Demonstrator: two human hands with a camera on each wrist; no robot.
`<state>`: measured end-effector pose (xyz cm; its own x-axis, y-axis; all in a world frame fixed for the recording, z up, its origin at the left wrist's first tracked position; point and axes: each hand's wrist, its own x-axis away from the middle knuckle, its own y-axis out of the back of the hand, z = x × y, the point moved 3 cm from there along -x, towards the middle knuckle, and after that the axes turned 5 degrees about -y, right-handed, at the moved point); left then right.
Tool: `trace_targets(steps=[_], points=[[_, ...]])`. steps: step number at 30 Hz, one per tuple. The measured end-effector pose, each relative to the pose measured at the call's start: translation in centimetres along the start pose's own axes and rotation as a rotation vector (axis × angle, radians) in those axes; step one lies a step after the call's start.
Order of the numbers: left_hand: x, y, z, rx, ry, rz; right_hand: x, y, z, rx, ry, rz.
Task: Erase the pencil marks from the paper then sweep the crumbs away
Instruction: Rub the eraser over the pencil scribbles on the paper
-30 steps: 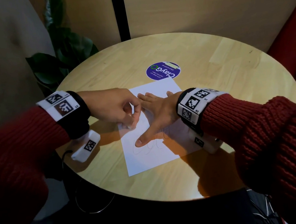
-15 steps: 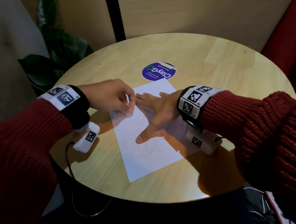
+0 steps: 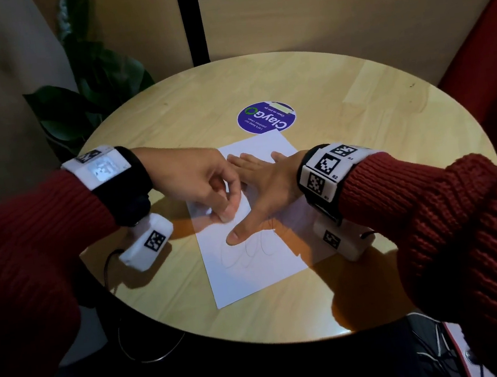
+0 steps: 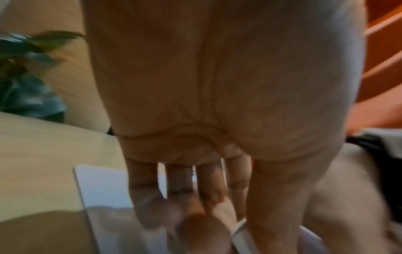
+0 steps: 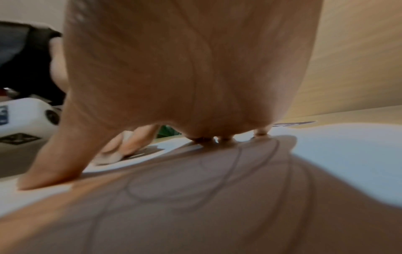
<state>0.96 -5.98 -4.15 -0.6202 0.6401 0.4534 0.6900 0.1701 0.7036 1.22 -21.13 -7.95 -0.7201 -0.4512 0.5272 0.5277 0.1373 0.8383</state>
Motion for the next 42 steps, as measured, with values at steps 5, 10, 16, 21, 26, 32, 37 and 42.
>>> trace_targets(steps=[5,10,16,21,26,32,37,42], points=[[-0.1,0.4,0.3,-0.041,-0.015,-0.109,0.2,0.1,0.1,-0.011,0.01,-0.018],[0.1,0.5,0.3,-0.057,-0.022,-0.121,0.2,0.2,0.2,0.002,0.009,-0.007],[0.8,-0.6,-0.6,-0.026,-0.068,0.067,-0.1,0.1,0.1,0.03,-0.021,0.012],[0.6,-0.4,-0.1,-0.043,-0.069,-0.064,0.1,0.2,0.1,0.027,-0.015,0.01],[0.7,-0.1,0.3,-0.062,-0.042,-0.122,0.0,0.2,0.3,0.019,-0.011,0.0],[0.6,0.7,0.5,-0.112,-0.012,-0.142,0.8,1.2,-0.5,-0.165,0.032,0.062],[-0.4,1.2,0.9,-0.125,0.039,-0.179,2.4,1.9,-0.8,-0.05,-0.055,0.034],[-0.9,1.1,0.7,-0.08,0.004,-0.122,1.6,1.1,-1.2,-0.058,-0.014,0.011]])
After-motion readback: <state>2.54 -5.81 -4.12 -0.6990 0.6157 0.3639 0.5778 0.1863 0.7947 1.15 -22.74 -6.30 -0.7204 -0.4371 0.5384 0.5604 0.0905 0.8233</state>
